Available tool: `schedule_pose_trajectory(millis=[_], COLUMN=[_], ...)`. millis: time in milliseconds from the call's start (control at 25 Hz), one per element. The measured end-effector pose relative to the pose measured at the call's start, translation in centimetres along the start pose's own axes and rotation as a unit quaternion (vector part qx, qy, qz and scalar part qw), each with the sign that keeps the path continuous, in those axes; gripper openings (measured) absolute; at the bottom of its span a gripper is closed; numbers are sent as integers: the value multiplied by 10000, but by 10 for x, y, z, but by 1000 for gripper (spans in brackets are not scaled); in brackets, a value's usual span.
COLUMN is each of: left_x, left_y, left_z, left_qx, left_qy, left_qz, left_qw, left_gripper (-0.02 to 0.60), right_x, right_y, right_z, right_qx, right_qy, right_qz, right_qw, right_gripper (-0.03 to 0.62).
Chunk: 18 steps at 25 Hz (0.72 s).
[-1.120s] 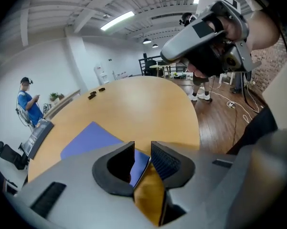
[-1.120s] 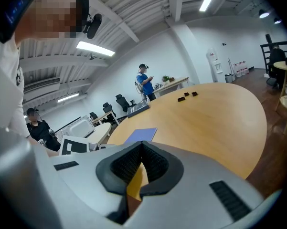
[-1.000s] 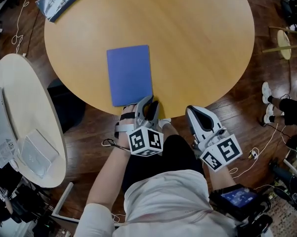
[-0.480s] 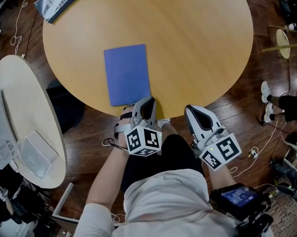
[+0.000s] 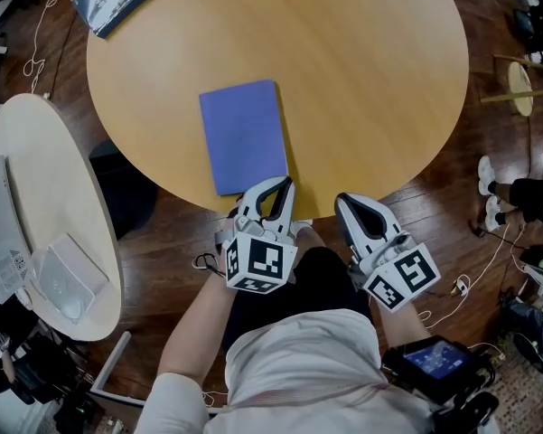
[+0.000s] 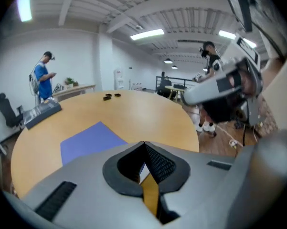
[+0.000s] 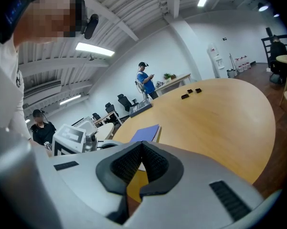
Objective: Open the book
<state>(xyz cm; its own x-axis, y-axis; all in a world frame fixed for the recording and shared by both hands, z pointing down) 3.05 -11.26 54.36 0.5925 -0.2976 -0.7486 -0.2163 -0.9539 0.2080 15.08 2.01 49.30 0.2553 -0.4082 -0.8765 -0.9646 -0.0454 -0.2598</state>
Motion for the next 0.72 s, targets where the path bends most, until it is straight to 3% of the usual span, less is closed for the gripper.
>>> schedule_pose_trajectory(millis=[160,360,560,720], left_x=[25,34,22,7], left_y=[16,34,56,77], left_z=[29,73,108,138], left_qx=[-157,-82,31,381], left_qy=[-627,-1116,-1681,-2019], left_qz=[858,1327,2375,2531], left_qw=[9942,9848,9567,9454], left_gripper=[12,12,12,12], right_x=[7,18,27,30], right_y=[5,24,39,56], right_z=[-13,-33,-49,-62], right_qx=[140,370,576,713], right_qy=[-4,-10,12,57], right_qz=[48,197,342,427], right_qw=[9999,9991,9978,9965], right_gripper=[-3,-3,-3,-3])
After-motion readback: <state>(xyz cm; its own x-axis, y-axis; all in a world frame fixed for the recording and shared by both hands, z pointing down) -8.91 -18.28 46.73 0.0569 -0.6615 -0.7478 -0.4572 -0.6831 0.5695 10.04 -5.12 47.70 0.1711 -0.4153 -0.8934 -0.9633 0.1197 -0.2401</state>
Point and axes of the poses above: the fingertips, and each gripper's own axes: z backward along the fingers, y to its left, x out of its top, the point moved 9 cm from there along z, backward along the fingers, and after that the axes turned 14 degrees about z, right-handed, at the moved point
